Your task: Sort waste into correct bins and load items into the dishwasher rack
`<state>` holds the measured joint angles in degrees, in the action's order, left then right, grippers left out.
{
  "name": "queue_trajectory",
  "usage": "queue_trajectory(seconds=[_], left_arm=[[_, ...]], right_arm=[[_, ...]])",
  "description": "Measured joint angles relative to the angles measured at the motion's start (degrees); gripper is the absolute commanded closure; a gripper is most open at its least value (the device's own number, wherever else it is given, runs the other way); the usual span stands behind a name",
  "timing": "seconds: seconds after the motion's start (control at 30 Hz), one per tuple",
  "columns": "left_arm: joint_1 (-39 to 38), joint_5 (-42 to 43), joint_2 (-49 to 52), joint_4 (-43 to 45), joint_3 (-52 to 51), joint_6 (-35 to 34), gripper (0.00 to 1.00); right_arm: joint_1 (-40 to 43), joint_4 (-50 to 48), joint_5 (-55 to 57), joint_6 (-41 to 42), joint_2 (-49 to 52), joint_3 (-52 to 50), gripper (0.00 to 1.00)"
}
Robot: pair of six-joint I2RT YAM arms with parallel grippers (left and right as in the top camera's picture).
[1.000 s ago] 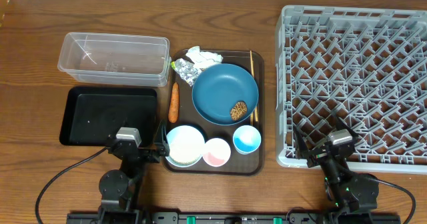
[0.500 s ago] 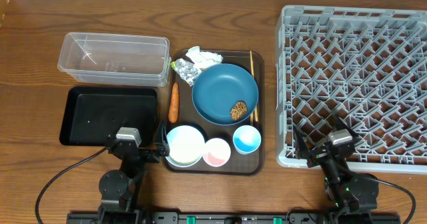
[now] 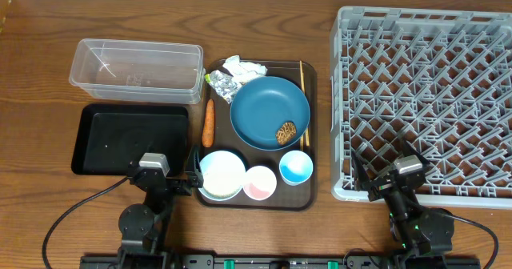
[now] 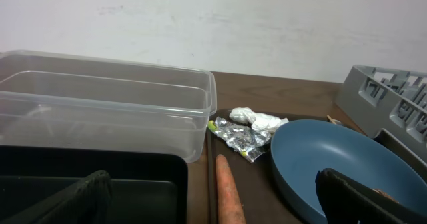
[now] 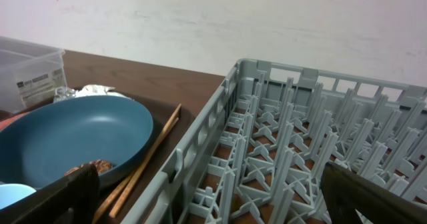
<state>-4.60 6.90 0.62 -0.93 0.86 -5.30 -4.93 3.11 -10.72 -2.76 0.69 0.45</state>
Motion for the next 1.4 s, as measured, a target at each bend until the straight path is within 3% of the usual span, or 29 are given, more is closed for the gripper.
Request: queue_trajectory(seconds=[0.77, 1.0, 1.27, 1.4], left_arm=[[0.0, 0.4, 0.0, 0.1, 0.0, -0.2, 0.02], [0.0, 9.1, 0.0, 4.5, -0.3, -2.7, 0.02], [0.0, 18.2, 0.0, 10.4, -0.3, -8.4, 0.02], [0.0, 19.4, 0.1, 10.4, -0.1, -11.0, 0.02]], right_arm=[[0.0, 0.0, 0.0, 0.0, 0.0, 0.0, 0.01], [0.0, 0.0, -0.5, 0.8, 0.0, 0.0, 0.01], [0.0, -2.6, -5.7, 10.2, 0.0, 0.0, 0.01], [0.0, 3.1, -9.9, 12.0, 0.0, 1.6, 0.01]])
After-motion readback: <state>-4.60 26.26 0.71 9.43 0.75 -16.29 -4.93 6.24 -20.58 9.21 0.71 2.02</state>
